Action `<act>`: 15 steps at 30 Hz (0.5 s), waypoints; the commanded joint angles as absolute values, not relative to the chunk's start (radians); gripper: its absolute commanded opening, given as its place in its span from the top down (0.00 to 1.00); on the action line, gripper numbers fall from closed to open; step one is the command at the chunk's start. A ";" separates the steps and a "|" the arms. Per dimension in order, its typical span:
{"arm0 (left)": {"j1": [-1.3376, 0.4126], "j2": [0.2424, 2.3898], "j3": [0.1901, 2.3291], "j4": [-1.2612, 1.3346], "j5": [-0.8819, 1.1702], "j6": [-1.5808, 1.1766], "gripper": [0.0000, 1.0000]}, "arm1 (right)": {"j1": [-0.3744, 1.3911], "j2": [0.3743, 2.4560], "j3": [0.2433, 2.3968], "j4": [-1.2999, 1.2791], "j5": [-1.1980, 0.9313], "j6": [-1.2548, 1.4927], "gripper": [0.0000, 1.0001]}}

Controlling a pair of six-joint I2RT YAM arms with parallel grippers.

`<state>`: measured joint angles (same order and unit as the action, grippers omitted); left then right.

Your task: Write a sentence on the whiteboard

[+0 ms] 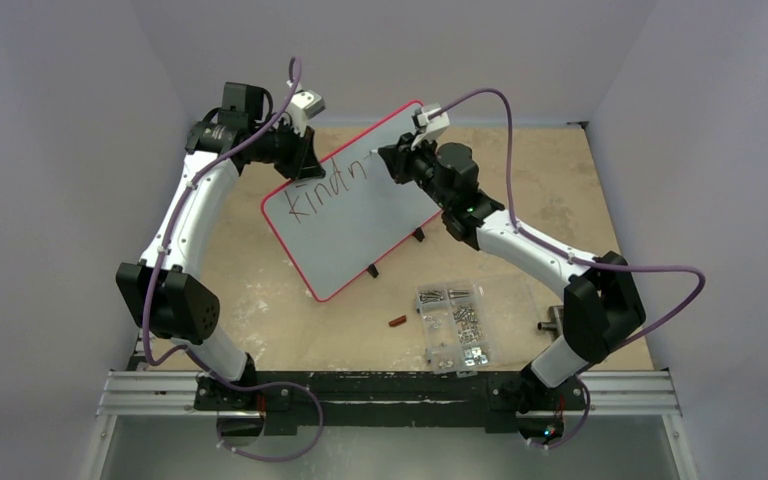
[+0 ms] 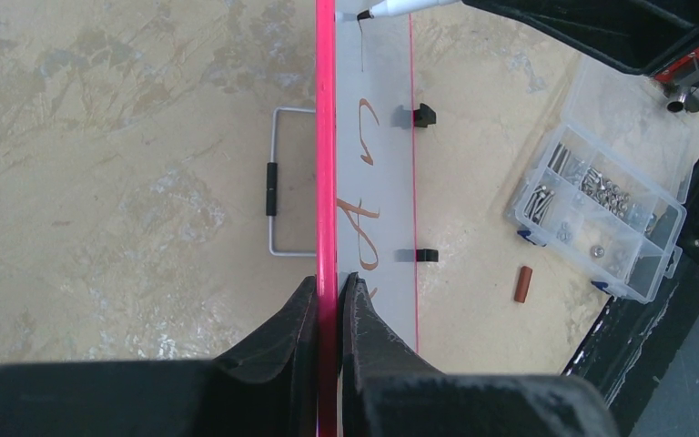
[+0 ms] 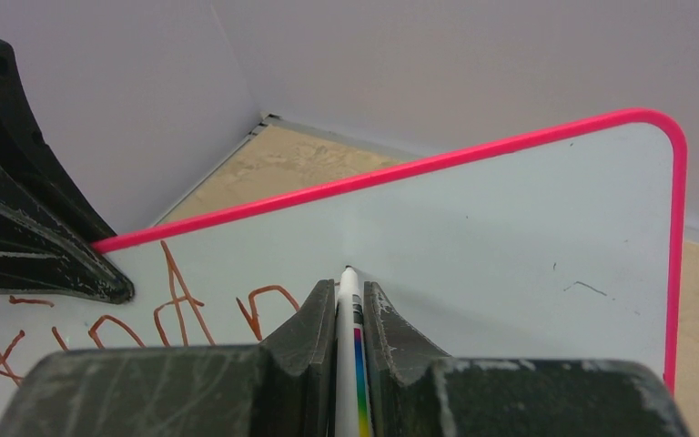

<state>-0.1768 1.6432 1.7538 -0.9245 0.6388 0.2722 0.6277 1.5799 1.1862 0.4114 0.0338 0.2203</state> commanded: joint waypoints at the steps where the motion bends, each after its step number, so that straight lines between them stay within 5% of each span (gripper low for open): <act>1: -0.187 1.629 1.739 -0.963 0.570 0.361 1.00 | 0.624 1.592 1.247 0.449 0.010 0.227 1.00; 15: -0.187 1.628 1.739 -0.963 0.570 0.361 1.00 | 0.625 1.603 1.231 0.426 -0.068 0.235 1.00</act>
<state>-0.1768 1.6432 1.7538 -0.9245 0.6346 0.2722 0.6262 1.5940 1.2079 0.4191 -0.0238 0.2249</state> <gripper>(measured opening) 0.074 0.090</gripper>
